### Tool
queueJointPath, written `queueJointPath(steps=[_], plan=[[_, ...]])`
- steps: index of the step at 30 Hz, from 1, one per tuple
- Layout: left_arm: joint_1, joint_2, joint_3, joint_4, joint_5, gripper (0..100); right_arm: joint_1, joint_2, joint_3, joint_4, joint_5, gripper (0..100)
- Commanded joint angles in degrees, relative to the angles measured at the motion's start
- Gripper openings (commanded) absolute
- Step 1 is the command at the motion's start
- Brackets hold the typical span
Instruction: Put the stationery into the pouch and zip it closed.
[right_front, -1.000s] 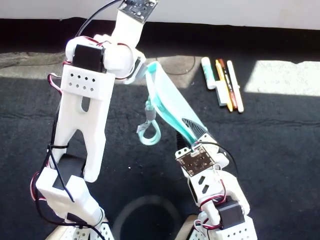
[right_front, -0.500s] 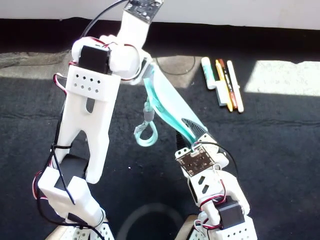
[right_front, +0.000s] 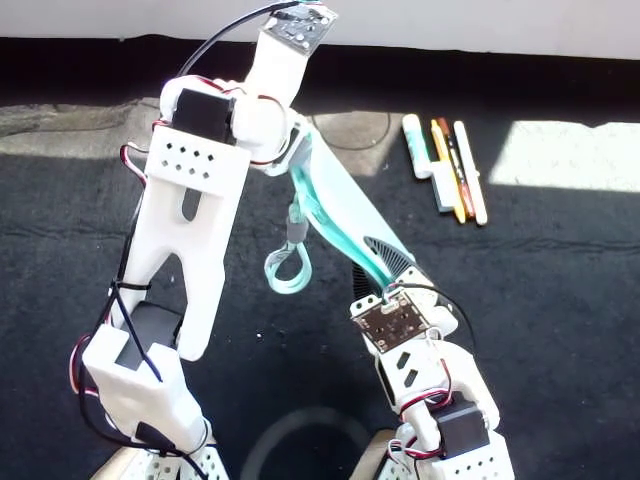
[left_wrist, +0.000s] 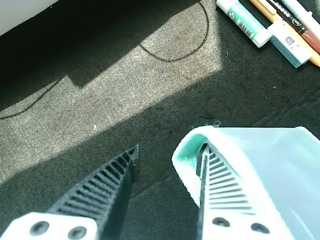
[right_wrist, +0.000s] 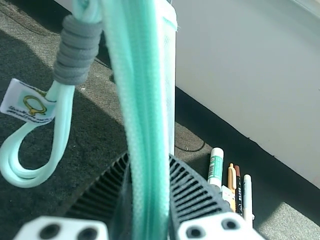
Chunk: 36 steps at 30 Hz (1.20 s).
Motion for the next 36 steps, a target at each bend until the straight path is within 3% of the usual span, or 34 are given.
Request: queueJointPath(steps=[1,12,22,27,36], plan=[[1.27,-0.13,-0.04,-0.09,0.18,21,0.84,-0.22,-0.66,0.13,0.09,0.6],[-0.75,1.89,-0.31,-4.22,0.53,22,0.84,-0.22,-0.75,0.13,0.09,0.6],[-0.48,3.56,-0.22,-2.81,0.18,24,0.84,-0.22,-0.4,0.13,0.09,0.6],[2.15,3.12,-0.4,0.09,-0.09,4,0.84,-0.22,-0.66,0.04,0.09,0.6],[4.44,2.95,-5.05,8.79,-1.32,2,0.84,-0.13,-0.75,-8.66,0.09,0.6]])
